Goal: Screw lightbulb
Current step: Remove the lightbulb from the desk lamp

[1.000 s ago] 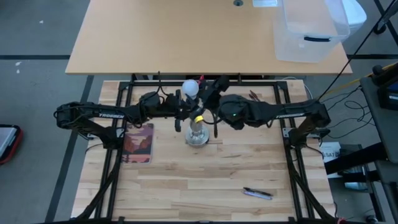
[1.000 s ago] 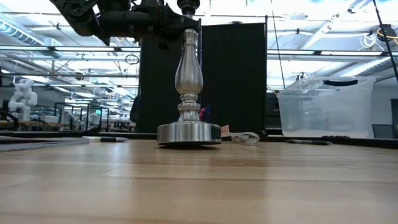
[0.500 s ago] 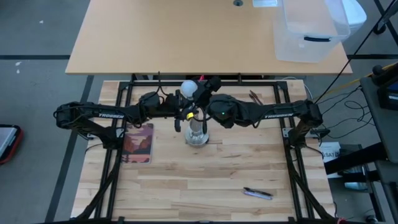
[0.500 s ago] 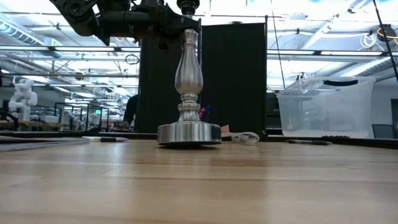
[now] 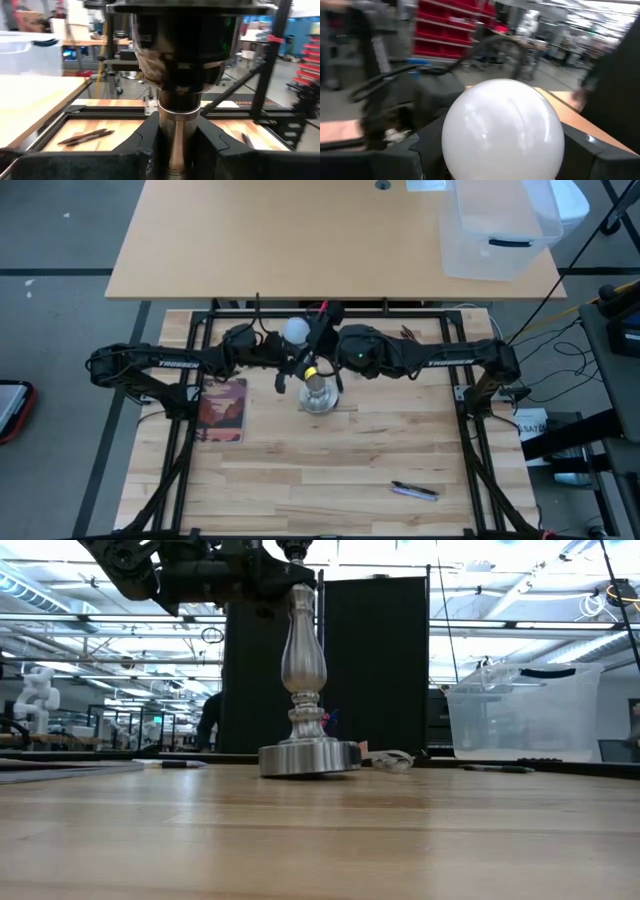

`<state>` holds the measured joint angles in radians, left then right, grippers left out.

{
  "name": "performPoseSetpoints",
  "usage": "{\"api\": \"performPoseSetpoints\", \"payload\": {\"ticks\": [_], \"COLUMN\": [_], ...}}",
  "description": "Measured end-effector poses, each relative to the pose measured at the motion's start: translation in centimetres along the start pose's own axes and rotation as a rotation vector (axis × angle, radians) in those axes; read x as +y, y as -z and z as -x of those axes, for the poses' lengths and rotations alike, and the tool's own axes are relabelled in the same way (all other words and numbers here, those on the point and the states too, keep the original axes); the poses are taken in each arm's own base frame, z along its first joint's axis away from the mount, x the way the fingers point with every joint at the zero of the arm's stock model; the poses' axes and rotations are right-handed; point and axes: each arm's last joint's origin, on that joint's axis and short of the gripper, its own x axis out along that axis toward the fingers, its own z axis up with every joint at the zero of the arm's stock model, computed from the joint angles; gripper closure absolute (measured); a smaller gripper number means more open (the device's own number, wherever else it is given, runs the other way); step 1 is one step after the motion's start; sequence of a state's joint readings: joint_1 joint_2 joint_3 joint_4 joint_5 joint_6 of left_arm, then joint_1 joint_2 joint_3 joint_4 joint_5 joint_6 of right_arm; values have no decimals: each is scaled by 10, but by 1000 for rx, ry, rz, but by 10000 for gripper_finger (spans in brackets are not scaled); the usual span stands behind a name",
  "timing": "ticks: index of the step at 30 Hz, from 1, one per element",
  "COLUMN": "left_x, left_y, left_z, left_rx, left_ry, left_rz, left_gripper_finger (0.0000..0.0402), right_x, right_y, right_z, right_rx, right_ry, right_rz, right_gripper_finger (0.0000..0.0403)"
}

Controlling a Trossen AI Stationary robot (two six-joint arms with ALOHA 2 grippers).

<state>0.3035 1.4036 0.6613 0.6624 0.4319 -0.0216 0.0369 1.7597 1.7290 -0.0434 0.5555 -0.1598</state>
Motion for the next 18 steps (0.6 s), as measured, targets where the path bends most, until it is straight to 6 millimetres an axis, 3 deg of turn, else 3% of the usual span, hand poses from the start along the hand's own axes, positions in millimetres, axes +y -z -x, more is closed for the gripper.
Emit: {"api": "performPoseSetpoints", "payload": {"ticks": [18], "left_x": [-3], "left_y": [0], "left_z": [2], "left_rx": [-4], "left_ry": [196], "left_rz": [-82], "left_gripper_finger": [328], "right_x": [-36], "right_y": [10], "right_z": [-18], "right_rx": [-53], "right_ry": [-618], "right_rz": [114], "right_gripper_finger": [142]}}
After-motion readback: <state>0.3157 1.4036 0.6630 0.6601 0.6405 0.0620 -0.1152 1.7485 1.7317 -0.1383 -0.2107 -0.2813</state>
